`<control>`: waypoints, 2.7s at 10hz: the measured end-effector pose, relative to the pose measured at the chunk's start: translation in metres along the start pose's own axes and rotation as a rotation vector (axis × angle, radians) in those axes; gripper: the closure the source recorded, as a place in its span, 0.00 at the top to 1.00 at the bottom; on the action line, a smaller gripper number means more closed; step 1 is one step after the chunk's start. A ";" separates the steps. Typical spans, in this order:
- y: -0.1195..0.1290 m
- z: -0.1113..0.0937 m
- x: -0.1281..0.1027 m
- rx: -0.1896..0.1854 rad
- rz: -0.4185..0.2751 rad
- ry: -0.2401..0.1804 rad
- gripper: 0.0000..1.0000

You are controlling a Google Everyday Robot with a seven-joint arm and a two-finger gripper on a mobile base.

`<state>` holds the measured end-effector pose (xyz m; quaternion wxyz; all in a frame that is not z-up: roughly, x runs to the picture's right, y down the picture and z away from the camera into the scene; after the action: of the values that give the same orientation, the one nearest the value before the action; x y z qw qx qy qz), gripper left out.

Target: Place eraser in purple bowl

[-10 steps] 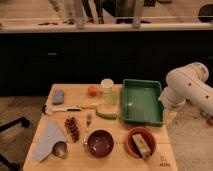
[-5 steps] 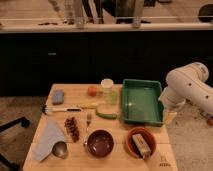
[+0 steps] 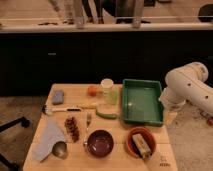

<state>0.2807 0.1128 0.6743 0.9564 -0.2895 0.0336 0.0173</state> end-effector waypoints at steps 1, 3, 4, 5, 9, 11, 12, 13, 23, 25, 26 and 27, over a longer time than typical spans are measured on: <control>0.002 -0.001 -0.006 -0.006 0.002 0.011 0.80; 0.010 -0.001 -0.008 -0.024 0.061 0.043 0.80; 0.014 -0.001 -0.010 -0.030 0.101 0.051 0.80; 0.017 -0.001 -0.011 -0.035 0.152 0.060 0.80; 0.041 -0.007 -0.015 -0.058 0.367 0.061 0.80; 0.051 -0.005 -0.020 -0.079 0.390 0.054 0.80; 0.051 -0.005 -0.022 -0.079 0.387 0.051 0.80; 0.050 -0.005 -0.023 -0.078 0.386 0.051 0.80; 0.079 0.000 -0.041 -0.170 0.526 0.179 0.80; 0.088 -0.005 -0.042 -0.170 0.574 0.190 0.80; 0.094 -0.009 -0.040 -0.171 0.660 0.177 0.80; 0.100 -0.011 -0.036 -0.177 0.738 0.158 0.80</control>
<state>0.2388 0.1893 0.6131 0.8518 -0.3397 0.2075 0.3406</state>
